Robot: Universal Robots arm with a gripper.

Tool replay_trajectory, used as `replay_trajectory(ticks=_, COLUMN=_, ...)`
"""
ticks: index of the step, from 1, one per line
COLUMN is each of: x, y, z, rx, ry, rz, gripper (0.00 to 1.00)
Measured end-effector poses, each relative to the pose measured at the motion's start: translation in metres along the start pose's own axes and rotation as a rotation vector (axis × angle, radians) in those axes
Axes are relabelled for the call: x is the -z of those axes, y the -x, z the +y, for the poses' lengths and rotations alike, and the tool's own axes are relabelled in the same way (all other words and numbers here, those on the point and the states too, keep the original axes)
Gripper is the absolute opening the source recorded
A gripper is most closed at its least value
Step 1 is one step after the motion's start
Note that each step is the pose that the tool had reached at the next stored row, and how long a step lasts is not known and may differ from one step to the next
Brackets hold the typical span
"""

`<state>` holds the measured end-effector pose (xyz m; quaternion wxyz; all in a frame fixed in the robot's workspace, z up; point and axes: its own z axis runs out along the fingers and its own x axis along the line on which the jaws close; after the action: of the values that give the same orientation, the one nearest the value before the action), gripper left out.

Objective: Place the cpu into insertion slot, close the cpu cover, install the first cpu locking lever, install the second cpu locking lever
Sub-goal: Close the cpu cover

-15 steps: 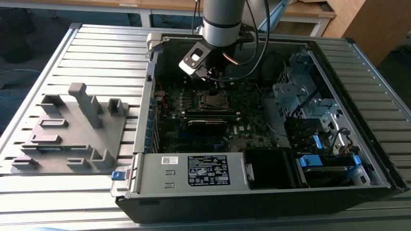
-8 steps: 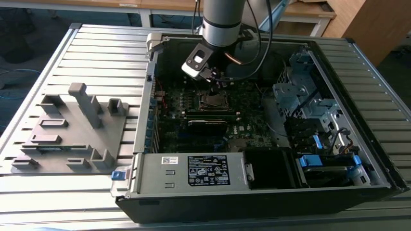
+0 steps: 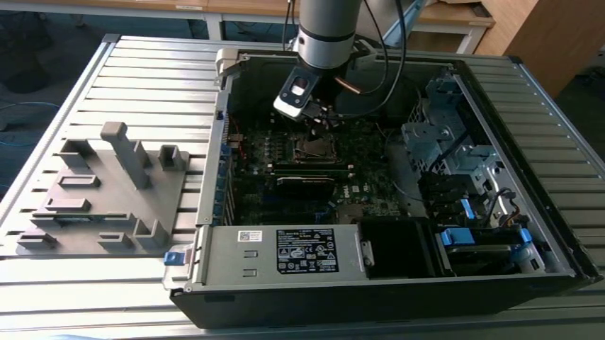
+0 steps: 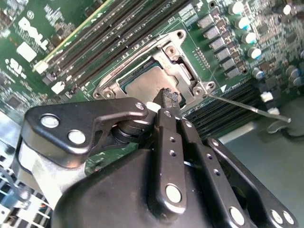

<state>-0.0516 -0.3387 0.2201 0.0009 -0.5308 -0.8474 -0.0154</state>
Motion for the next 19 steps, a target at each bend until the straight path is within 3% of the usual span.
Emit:
replay_trajectory(ticks=11, x=0.0000, y=0.0000, z=0.0000, rx=0.012, ry=-0.0002, rz=0.0003, gripper=0.11)
replay_trajectory(ticks=19, x=0.0000, y=0.0000, z=0.0000, rx=0.055, ry=-0.0002, rz=0.0030, gripper=0.11)
